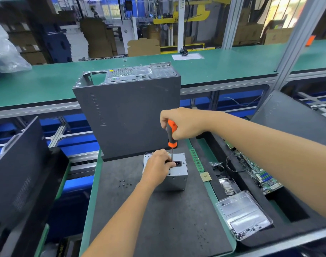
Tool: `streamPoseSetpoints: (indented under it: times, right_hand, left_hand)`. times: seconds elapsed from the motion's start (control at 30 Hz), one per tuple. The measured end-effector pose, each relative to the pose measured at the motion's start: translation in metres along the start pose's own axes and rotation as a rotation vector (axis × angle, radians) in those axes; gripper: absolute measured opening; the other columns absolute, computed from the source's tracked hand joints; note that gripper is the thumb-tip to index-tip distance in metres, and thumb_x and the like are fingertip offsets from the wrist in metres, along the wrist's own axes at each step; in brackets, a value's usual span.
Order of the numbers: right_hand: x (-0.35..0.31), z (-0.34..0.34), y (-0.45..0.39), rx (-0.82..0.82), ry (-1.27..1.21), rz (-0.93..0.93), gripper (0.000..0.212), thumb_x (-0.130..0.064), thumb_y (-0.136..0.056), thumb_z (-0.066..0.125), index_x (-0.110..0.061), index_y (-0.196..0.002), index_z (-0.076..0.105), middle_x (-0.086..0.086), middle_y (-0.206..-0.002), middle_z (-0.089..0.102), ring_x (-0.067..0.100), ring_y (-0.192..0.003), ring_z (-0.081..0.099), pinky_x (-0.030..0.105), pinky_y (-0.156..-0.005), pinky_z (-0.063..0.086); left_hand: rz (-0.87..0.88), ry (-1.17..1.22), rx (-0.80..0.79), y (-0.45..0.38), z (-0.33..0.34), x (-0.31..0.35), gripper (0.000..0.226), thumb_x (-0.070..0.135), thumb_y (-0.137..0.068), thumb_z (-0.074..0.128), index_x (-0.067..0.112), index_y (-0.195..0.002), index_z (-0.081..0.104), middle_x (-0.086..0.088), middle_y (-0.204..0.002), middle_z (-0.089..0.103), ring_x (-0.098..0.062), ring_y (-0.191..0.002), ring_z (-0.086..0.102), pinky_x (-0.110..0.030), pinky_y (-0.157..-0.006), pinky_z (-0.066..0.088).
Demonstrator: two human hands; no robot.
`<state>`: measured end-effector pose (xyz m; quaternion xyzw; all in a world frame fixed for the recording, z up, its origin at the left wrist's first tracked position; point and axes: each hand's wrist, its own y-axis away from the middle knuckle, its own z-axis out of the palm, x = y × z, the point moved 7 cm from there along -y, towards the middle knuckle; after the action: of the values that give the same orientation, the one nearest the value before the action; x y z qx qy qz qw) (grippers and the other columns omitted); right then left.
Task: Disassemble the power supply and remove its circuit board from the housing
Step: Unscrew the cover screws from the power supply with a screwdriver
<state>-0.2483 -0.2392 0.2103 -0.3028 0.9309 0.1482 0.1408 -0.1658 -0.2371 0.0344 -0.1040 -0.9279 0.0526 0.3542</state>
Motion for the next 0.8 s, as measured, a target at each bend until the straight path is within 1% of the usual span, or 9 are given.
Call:
streamPoseSetpoints:
  times: [0.03,0.07,0.13,0.2,0.3,0.4,0.5,0.63,0.8]
  right_hand:
    - [0.002,-0.001,-0.001,0.021,0.019,0.028,0.023,-0.020,-0.085,0.061,-0.016,-0.104,0.049,-0.012,-0.066,0.062,0.015,-0.064,0.060,0.029,-0.058,0.044]
    - [0.005,-0.003,-0.002,0.050,0.041,0.057,0.023,-0.030,-0.088,0.058,-0.015,-0.102,0.049,-0.009,-0.064,0.062,0.017,-0.057,0.063,0.030,-0.057,0.046]
    - [0.009,-0.006,-0.003,0.105,0.069,0.080,0.025,-0.038,-0.092,0.051,-0.014,-0.096,0.050,-0.003,-0.077,0.064,0.016,-0.046,0.065,0.030,-0.059,0.049]
    - [0.011,-0.008,-0.004,0.142,0.053,0.076,0.021,-0.036,-0.093,0.050,-0.014,-0.094,0.051,0.001,-0.085,0.065,0.012,-0.043,0.065,0.028,-0.058,0.049]
    - [0.017,-0.008,-0.003,0.165,0.039,0.087,0.019,-0.034,-0.093,0.051,-0.015,-0.091,0.051,0.002,-0.083,0.067,0.009,-0.040,0.063,0.026,-0.055,0.048]
    - [0.019,-0.009,-0.003,0.186,0.050,0.084,0.019,-0.033,-0.093,0.053,-0.015,-0.089,0.053,0.002,-0.079,0.068,0.008,-0.040,0.062,0.025,-0.052,0.047]
    - [0.023,-0.012,0.000,0.221,0.047,0.087,0.016,-0.030,-0.091,0.056,-0.016,-0.084,0.052,0.001,-0.076,0.066,0.011,-0.043,0.064,0.024,-0.048,0.044]
    - [0.029,-0.015,0.006,0.249,0.025,0.104,0.014,-0.028,-0.089,0.057,-0.017,-0.082,0.050,-0.001,-0.073,0.063,0.010,-0.039,0.061,0.024,-0.047,0.042]
    - [0.034,-0.017,0.008,0.256,0.016,0.126,0.016,-0.027,-0.089,0.057,-0.017,-0.080,0.049,-0.002,-0.070,0.063,0.013,-0.041,0.062,0.025,-0.050,0.046]
  left_hand:
    - [0.004,-0.028,0.004,0.000,0.001,0.001,0.019,0.021,-0.087,0.066,0.009,-0.072,0.060,0.003,-0.083,0.051,-0.014,-0.084,0.044,-0.026,-0.074,0.039]
    - [0.009,-0.054,0.012,0.001,0.003,0.001,0.020,0.021,-0.088,0.064,0.007,-0.073,0.060,0.002,-0.084,0.051,-0.015,-0.084,0.044,-0.027,-0.074,0.039]
    - [0.022,-0.118,0.028,0.001,0.004,0.002,0.022,0.021,-0.090,0.061,0.005,-0.075,0.058,0.002,-0.086,0.049,-0.016,-0.083,0.042,-0.027,-0.073,0.037]
    - [0.058,-0.195,0.023,0.000,0.006,0.006,0.020,0.021,-0.092,0.058,0.009,-0.077,0.054,0.003,-0.087,0.046,-0.015,-0.083,0.039,-0.022,-0.071,0.030]
    - [0.113,-0.326,-0.011,-0.005,0.007,0.011,0.015,0.022,-0.094,0.054,0.016,-0.082,0.049,0.003,-0.088,0.043,-0.015,-0.083,0.038,-0.021,-0.070,0.025]
    - [0.150,-0.468,-0.024,-0.006,0.010,0.011,0.015,0.026,-0.096,0.049,0.013,-0.092,0.053,-0.002,-0.094,0.049,-0.018,-0.087,0.043,-0.024,-0.073,0.029]
    - [0.189,-0.592,-0.023,-0.008,0.012,0.014,0.018,0.029,-0.098,0.045,0.014,-0.097,0.053,-0.003,-0.096,0.052,-0.018,-0.085,0.045,-0.028,-0.074,0.035]
    - [0.196,-0.643,-0.044,-0.006,0.014,0.015,0.020,0.030,-0.100,0.040,0.013,-0.102,0.051,-0.004,-0.098,0.051,-0.020,-0.087,0.047,-0.030,-0.075,0.038]
    - [0.263,-0.817,-0.066,-0.003,0.016,0.020,0.025,0.031,-0.103,0.030,0.012,-0.106,0.046,-0.005,-0.101,0.050,-0.020,-0.087,0.050,-0.030,-0.070,0.036]
